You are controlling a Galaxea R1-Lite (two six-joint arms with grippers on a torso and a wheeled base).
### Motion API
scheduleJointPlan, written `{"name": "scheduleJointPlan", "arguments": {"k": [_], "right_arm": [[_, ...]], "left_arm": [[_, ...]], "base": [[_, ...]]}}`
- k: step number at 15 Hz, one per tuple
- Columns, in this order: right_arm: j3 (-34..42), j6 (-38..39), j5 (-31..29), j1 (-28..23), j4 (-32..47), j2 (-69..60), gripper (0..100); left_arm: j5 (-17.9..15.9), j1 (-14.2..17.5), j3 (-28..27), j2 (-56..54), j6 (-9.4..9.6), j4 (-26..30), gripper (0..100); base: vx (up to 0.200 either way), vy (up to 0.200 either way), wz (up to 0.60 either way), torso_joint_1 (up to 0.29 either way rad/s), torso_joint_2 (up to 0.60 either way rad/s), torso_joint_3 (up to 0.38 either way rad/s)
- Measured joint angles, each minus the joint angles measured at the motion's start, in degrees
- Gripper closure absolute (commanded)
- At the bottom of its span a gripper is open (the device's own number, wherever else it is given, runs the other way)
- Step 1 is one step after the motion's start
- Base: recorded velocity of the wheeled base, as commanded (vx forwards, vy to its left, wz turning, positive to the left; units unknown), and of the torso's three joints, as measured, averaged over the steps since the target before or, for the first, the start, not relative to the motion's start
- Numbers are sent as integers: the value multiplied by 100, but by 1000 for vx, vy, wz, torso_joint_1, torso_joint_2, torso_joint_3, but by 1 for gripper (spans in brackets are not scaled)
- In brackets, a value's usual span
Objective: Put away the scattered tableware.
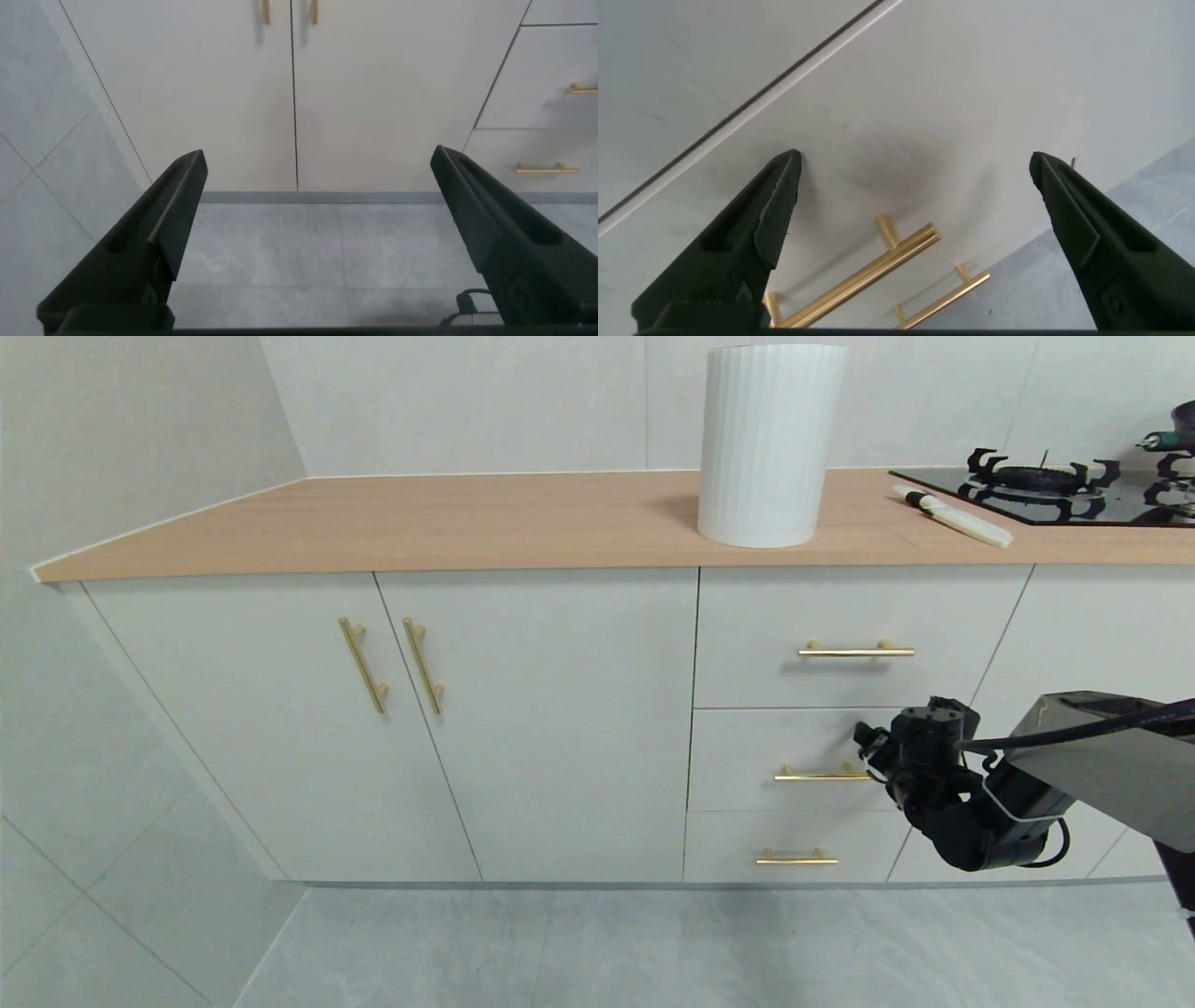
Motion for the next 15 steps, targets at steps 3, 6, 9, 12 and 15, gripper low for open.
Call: {"name": "scheduleJointPlan", "arguments": {"k": [3, 6, 9, 12, 15], "right_arm": [[-6, 0, -39, -7, 0, 6, 0], [-4, -7, -44, 11, -2, 6, 0], [-111, -2, -49, -44, 106, 78, 0], [-94, 0, -49, -51, 106, 52, 0], [311, -21, -28, 28, 90, -262, 0]], "left_arm": [[0, 0, 0, 0, 2, 0, 0], [2, 0, 0, 0, 0, 0, 0], [2, -2, 0, 0, 0, 0, 0], [2, -2, 0, 0, 0, 0, 0], [2, -4, 0, 0, 0, 0, 0]], "base": [[0, 0, 0, 0, 0, 0], [0, 0, 0, 0, 0, 0], [0, 0, 0, 0, 0, 0], [0, 0, 0, 0, 0, 0], [0, 0, 0, 0, 0, 0]]}}
